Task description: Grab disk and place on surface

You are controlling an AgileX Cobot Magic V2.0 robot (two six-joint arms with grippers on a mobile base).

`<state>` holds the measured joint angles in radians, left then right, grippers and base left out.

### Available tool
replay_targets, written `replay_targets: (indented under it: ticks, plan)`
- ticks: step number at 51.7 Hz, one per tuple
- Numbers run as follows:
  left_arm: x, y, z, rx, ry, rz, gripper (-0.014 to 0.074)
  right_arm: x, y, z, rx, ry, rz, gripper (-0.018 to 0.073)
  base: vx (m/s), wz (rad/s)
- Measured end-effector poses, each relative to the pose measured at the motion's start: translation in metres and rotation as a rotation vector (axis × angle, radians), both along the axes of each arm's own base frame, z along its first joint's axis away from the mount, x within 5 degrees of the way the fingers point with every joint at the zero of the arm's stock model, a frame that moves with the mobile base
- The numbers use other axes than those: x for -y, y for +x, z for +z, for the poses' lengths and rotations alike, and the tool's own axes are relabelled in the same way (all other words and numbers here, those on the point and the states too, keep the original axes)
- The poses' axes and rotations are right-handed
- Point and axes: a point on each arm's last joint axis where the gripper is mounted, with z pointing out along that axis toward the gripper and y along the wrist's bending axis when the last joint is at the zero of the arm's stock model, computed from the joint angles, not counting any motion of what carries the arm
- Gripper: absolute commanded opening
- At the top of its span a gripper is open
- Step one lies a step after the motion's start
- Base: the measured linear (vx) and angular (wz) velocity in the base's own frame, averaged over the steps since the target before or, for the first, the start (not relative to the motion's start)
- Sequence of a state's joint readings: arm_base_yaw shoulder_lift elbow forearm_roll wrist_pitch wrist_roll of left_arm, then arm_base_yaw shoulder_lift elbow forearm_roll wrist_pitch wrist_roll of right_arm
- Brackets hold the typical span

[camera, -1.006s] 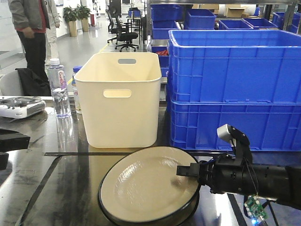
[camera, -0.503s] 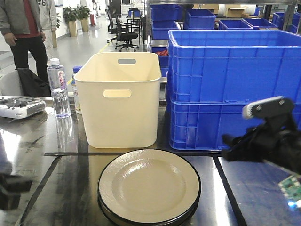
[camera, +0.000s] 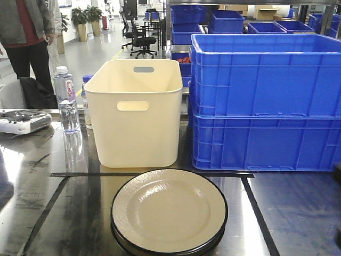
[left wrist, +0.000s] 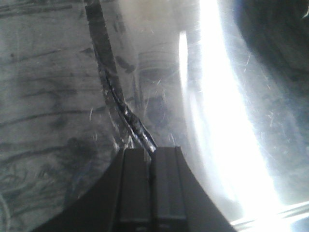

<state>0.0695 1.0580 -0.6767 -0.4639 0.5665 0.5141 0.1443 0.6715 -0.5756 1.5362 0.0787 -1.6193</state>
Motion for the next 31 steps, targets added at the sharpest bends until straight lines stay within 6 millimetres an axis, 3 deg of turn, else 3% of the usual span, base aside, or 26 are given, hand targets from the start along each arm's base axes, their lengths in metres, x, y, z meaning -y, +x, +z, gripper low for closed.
replay_targets:
  ticks: [6, 11, 20, 31]
  plan:
    - [0.001, -0.026, 0.009, 0.099, 0.009, 0.012, -0.0002, 0.005, -0.038, -0.023, 0.054, 0.026, 0.001, -0.0009, 0.00, 0.00]
    - [0.003, -0.056, 0.016, 0.197, 0.016, 0.012, -0.0002, 0.008, -0.055, -0.044, 0.065, 0.068, 0.002, -0.0009, 0.00, 0.00]
    - [0.006, -0.103, 0.016, 0.366, 0.025, 0.013, -0.0002, 0.009, -0.065, -0.079, 0.026, 0.094, 0.001, -0.0009, 0.00, 0.00]
    - [0.007, -0.131, 0.019, 0.528, 0.035, 0.030, -0.0002, 0.009, -0.065, -0.087, 0.008, 0.100, 0.000, -0.0009, 0.00, 0.00]
